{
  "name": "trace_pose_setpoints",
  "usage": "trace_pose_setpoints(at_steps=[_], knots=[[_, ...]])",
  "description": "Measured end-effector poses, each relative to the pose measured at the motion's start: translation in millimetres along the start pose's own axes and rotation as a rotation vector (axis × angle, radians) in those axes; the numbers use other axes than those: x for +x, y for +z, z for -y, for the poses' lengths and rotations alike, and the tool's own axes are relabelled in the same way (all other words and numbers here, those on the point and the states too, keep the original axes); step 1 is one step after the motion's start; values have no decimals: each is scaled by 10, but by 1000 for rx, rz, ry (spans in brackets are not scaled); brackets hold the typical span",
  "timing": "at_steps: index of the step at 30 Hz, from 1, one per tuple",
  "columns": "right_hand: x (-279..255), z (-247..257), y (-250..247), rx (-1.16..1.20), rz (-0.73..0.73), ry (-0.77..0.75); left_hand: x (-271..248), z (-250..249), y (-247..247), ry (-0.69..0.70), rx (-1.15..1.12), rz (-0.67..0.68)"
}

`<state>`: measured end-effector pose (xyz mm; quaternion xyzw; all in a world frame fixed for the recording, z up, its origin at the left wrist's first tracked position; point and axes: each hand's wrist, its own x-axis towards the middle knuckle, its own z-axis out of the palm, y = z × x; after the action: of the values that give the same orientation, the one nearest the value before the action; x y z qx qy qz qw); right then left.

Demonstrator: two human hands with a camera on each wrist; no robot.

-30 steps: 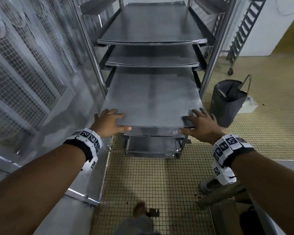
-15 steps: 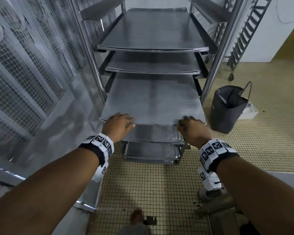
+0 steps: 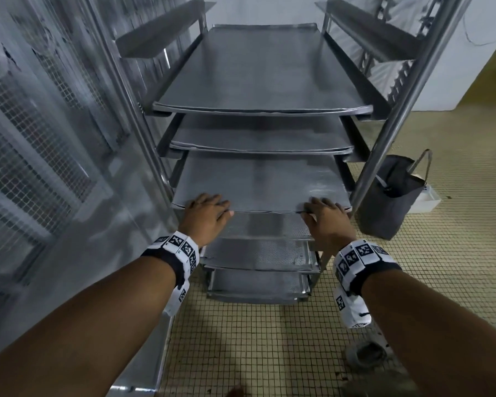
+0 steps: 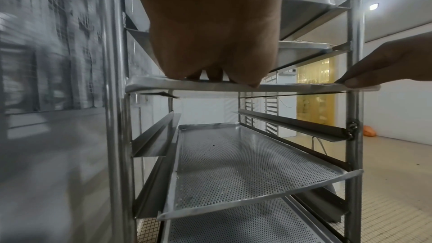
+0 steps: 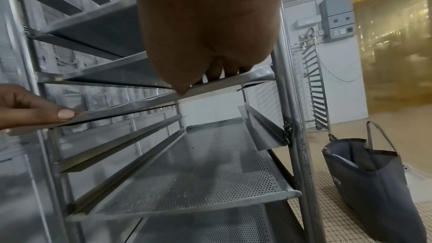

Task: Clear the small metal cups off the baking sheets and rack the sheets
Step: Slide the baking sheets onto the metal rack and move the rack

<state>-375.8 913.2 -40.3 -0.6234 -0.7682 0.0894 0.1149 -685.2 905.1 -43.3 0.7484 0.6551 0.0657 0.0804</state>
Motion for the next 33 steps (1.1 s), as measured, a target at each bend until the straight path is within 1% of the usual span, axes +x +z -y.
trace_pose_setpoints(at_steps=[3,9,13,17,21,24,26,30,33], knots=[[222,-53,32,22,-23,22,229,50,4,-3,-3,-21],[595,-127,130,85,-83,18,650,223,58,15,-5,-45],[761,-148,180,93,-87,41,782,233,21,32,-21,-82],[818,-138,190,90,-67,64,834,249,7,45,1,-58],[775,-38,86,18,-38,71,758,269,21,68,122,24],[642,71,100,-83,70,120,591,238,52,58,236,110],[522,98,157,-90,134,149,474,197,54,66,237,141],[323,109,135,-80,204,161,266,225,0,100,240,201],[182,72,-47,-55,200,204,137,329,-141,95,134,204]])
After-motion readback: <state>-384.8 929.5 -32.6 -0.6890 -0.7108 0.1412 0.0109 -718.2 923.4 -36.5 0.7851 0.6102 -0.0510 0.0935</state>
